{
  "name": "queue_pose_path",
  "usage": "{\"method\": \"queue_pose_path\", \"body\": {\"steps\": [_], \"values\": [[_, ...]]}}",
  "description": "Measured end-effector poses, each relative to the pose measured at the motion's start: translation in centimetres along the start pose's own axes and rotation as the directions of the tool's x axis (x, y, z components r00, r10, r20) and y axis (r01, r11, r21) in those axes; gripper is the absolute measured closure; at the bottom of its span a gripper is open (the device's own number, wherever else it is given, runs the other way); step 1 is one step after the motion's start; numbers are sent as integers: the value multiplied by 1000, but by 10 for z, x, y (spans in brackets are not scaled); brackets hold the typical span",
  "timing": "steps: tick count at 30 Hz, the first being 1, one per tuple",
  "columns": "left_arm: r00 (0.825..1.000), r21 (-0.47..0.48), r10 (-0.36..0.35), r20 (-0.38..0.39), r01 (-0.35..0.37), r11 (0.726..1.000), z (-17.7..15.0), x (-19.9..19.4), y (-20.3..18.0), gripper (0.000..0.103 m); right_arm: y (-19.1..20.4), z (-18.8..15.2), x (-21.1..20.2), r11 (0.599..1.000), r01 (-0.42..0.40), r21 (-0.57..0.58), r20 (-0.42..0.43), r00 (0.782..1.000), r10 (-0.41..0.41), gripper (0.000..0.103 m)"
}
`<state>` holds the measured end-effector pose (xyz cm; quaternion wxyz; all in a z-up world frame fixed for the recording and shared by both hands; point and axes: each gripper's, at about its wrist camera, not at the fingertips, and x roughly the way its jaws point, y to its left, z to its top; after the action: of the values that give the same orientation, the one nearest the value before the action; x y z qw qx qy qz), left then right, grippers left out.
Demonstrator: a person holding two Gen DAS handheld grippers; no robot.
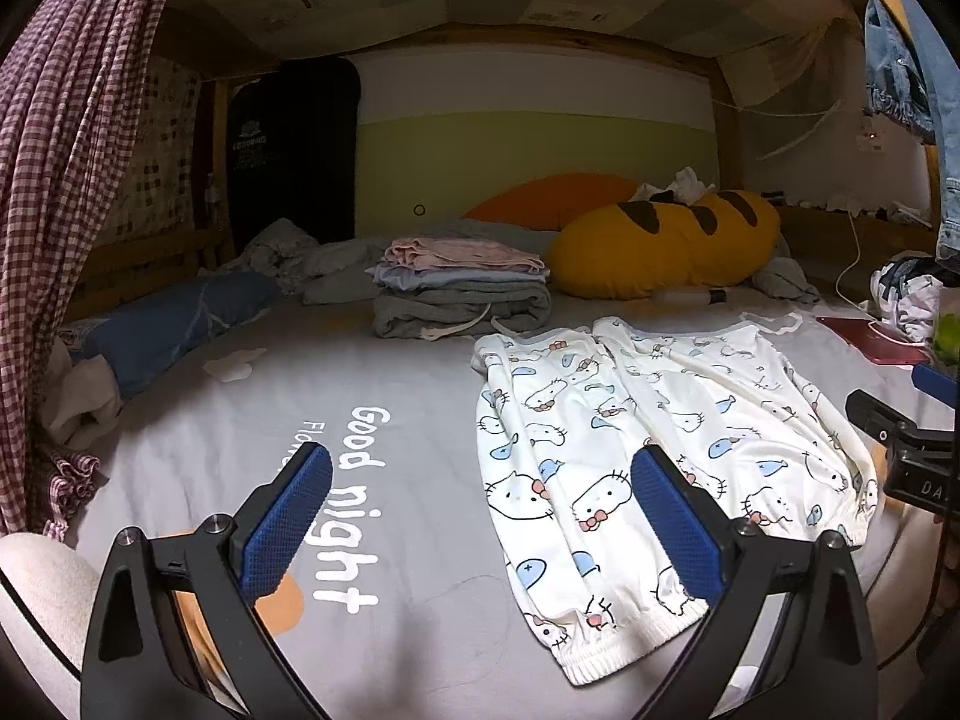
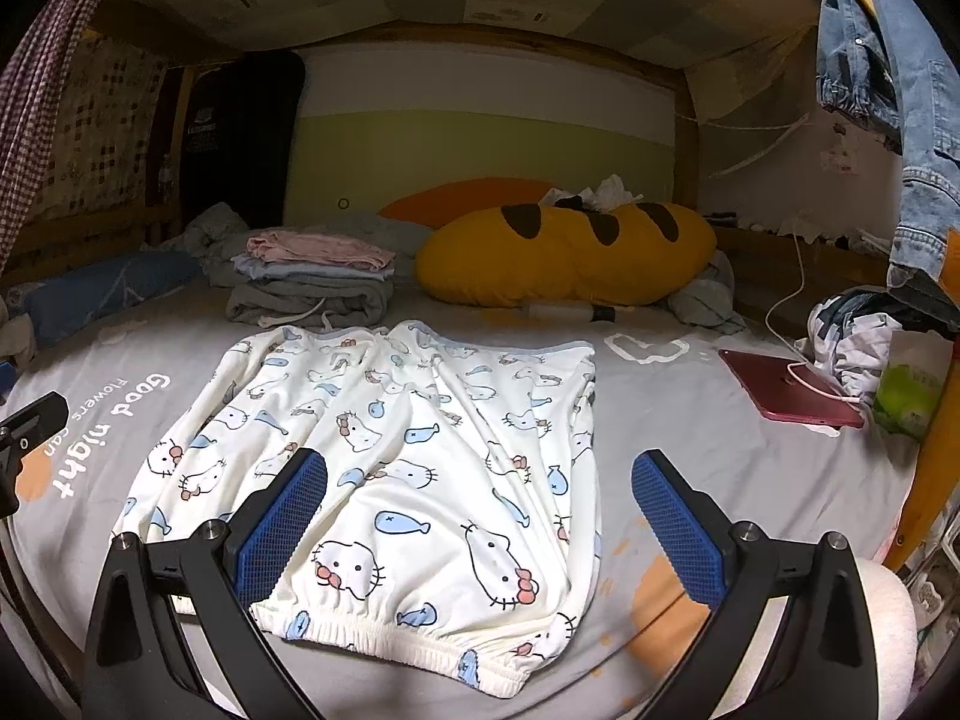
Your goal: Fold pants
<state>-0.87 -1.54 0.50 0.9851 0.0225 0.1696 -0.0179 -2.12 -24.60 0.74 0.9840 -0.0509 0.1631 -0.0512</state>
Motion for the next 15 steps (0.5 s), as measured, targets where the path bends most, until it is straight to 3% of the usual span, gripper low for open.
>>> {"method": "queue_pose_path", "body": {"steps": [10, 15], "values": [[1000, -45, 8, 19, -7, 999, 2, -3, 8, 1, 0, 1, 1, 1000, 2, 0, -13, 1000, -2, 1], [999, -108, -28, -28, 25, 994, 0, 5, 19, 1, 0, 4, 0, 1000, -1, -6, -6, 1000, 1, 1]]}}
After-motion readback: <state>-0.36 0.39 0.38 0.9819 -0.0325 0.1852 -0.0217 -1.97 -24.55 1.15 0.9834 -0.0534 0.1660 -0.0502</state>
